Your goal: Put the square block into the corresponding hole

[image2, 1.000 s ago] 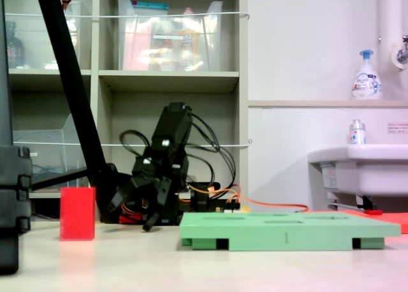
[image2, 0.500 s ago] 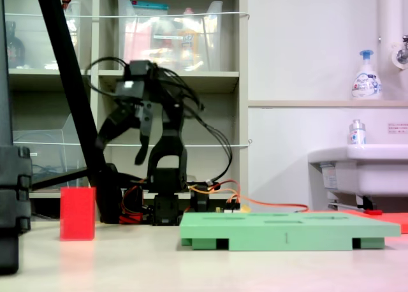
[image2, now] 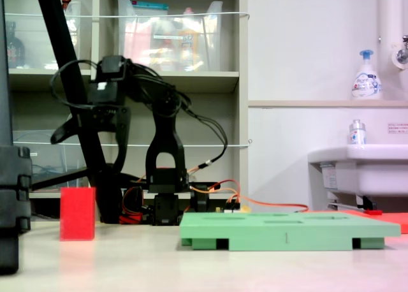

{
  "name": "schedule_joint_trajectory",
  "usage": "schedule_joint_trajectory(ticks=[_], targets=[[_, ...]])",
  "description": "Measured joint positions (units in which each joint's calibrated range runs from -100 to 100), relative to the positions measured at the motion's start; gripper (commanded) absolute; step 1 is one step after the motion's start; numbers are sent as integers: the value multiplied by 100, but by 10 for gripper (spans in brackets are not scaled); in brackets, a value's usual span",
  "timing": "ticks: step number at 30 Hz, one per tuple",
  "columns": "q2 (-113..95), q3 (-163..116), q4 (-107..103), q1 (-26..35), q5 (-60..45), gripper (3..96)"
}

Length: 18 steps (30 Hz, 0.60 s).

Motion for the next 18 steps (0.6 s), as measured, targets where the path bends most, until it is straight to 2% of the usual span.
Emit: schedule_joint_trajectory(ticks=[15, 16, 18], targets=[[2695, 647, 0, -15, -161, 838], [2736, 637, 0, -5, -171, 828], [2763, 647, 0, 20, -195, 719]])
